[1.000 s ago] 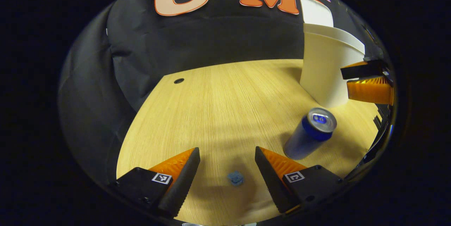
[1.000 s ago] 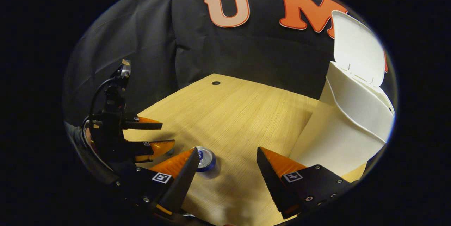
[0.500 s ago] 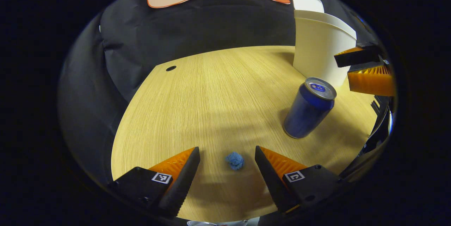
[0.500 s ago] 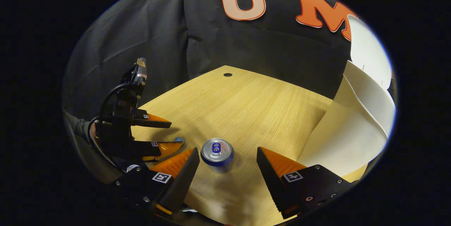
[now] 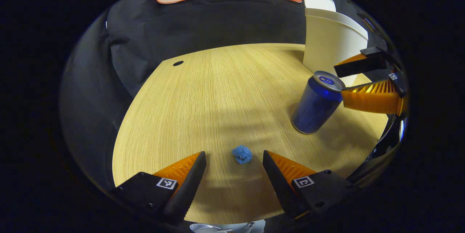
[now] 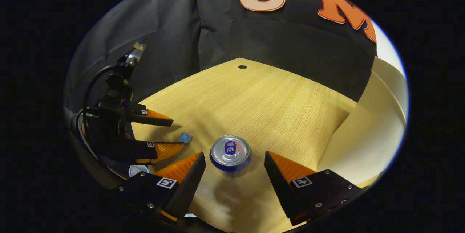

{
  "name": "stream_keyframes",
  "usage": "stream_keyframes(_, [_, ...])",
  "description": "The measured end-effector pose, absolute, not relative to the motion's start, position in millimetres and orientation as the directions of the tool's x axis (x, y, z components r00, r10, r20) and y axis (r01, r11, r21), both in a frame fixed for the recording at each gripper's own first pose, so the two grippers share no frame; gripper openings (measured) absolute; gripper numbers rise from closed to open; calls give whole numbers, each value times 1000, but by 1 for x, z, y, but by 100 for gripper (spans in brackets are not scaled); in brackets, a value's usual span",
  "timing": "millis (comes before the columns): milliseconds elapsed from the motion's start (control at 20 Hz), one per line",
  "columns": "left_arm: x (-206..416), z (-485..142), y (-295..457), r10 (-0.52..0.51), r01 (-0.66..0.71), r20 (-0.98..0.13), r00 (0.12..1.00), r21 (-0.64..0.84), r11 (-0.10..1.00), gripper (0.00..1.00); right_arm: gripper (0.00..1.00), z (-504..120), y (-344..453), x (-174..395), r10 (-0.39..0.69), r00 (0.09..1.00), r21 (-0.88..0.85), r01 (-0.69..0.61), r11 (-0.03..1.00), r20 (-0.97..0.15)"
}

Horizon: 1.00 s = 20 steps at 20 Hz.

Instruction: Press the lid of the desktop garbage bin to open it, pick up the crumpled paper on the desktop and throw it into the bin, then pick up the pop can on the desktop and drop it into the bin, and finally close the garbage bin lid.

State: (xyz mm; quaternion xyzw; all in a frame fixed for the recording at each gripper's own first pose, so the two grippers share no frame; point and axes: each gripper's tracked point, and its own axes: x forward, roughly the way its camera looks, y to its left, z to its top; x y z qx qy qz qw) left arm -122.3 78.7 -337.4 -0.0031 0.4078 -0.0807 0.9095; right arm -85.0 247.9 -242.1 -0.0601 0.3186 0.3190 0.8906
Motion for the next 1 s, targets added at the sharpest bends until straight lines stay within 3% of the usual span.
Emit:
stream_keyframes(500, [-107, -345, 81, -153, 106, -776, 612, -111, 988, 100, 99, -269, 263, -75, 503, 566, 74, -614, 786, -654])
stream_keyframes(600, [-105, -347, 76, -168, 101, -773, 612, -134, 986, 100, 92, -266, 267, -76, 508, 572, 74, -615, 785, -644])
stream_keyframes(700, [-100, -346, 75, -169, 96, -770, 615, -140, 986, 91, 81, -263, 268, -78, 521, 570, 91, -614, 784, -636])
stream_keyframes(800, [-91, -344, 74, -170, 96, -767, 619, -141, 985, 69, 75, -259, 267, -76, 528, 578, 109, -603, 790, -623])
stream_keyframes(950, [-77, -336, 78, -172, 75, -766, 620, -160, 984, 33, 80, -259, 267, -74, 529, 595, 130, -582, 803, -605])
stream_keyframes(1000, [-70, -329, 81, -166, 58, -762, 626, -166, 984, 33, 80, -258, 267, -75, 524, 605, 130, -572, 810, -600])
